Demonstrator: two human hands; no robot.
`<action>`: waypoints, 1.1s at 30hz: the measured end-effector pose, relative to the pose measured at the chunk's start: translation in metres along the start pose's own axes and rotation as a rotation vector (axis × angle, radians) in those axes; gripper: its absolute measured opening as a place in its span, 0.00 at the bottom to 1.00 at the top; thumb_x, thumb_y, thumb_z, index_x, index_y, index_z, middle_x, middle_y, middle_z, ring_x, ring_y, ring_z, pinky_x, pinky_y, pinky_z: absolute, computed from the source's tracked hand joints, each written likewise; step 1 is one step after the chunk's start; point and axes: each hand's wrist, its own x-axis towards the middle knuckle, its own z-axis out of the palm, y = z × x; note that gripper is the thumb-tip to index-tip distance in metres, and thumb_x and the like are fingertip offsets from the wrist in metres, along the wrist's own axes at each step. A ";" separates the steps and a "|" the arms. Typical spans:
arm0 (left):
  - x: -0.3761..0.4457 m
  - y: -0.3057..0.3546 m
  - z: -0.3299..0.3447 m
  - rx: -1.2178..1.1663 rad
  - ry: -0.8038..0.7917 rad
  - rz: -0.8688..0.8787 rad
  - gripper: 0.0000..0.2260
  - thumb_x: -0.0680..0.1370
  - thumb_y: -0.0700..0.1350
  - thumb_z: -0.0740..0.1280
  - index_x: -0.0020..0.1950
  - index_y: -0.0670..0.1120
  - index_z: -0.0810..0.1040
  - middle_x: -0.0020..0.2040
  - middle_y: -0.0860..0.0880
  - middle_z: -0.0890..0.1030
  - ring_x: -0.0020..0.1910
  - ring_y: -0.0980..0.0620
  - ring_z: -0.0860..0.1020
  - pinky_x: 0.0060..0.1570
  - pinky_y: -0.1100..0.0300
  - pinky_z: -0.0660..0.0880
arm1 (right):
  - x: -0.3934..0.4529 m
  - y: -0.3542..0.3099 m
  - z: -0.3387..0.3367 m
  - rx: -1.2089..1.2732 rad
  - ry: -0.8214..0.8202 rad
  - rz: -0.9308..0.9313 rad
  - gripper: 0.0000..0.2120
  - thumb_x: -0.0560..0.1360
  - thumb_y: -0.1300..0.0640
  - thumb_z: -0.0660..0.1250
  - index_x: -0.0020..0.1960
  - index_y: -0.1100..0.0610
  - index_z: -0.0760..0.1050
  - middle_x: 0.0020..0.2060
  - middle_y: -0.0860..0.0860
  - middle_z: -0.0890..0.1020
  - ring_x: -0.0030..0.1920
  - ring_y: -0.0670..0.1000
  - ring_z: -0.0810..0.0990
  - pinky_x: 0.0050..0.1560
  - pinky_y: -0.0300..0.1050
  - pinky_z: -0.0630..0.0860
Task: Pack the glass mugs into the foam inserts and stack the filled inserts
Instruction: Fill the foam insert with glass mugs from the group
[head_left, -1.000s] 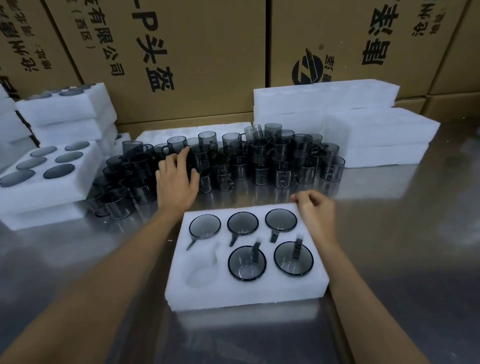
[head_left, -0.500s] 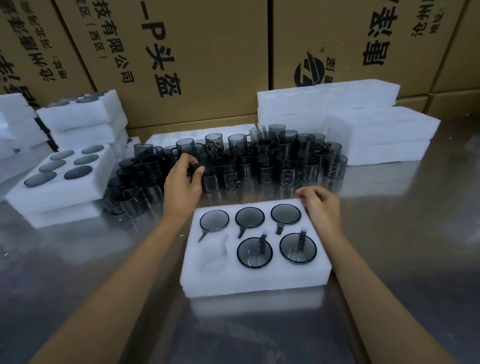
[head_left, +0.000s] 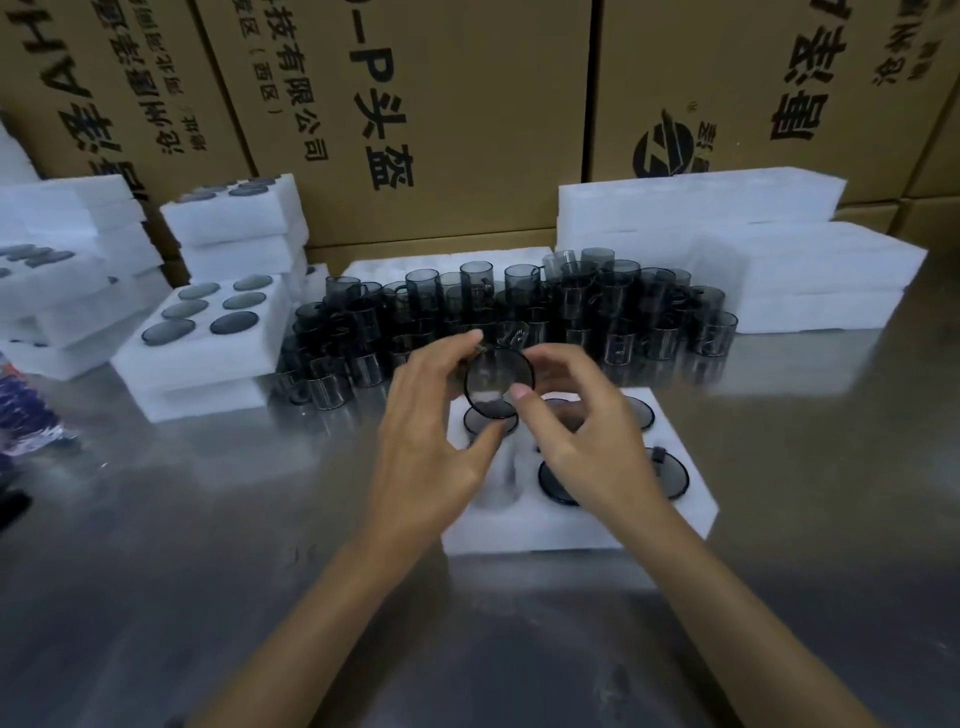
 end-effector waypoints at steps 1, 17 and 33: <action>-0.003 0.002 -0.001 -0.001 0.006 -0.027 0.35 0.71 0.43 0.78 0.73 0.59 0.66 0.63 0.67 0.69 0.64 0.55 0.74 0.63 0.66 0.71 | -0.002 0.000 0.003 0.007 -0.003 0.016 0.10 0.78 0.54 0.69 0.59 0.47 0.76 0.50 0.42 0.82 0.45 0.52 0.82 0.47 0.50 0.81; -0.008 -0.018 -0.027 -0.182 -0.387 -0.402 0.26 0.58 0.66 0.78 0.53 0.61 0.80 0.51 0.60 0.81 0.54 0.61 0.78 0.55 0.59 0.71 | 0.000 0.010 -0.004 -0.070 -0.128 0.223 0.08 0.76 0.55 0.72 0.38 0.55 0.80 0.36 0.54 0.82 0.36 0.47 0.77 0.38 0.36 0.71; -0.007 -0.014 -0.032 -0.163 -0.457 -0.408 0.27 0.57 0.65 0.80 0.53 0.61 0.80 0.52 0.61 0.81 0.54 0.63 0.77 0.53 0.64 0.69 | 0.002 0.008 -0.013 -0.104 -0.207 0.260 0.09 0.73 0.54 0.72 0.36 0.54 0.81 0.36 0.52 0.84 0.43 0.56 0.82 0.47 0.49 0.78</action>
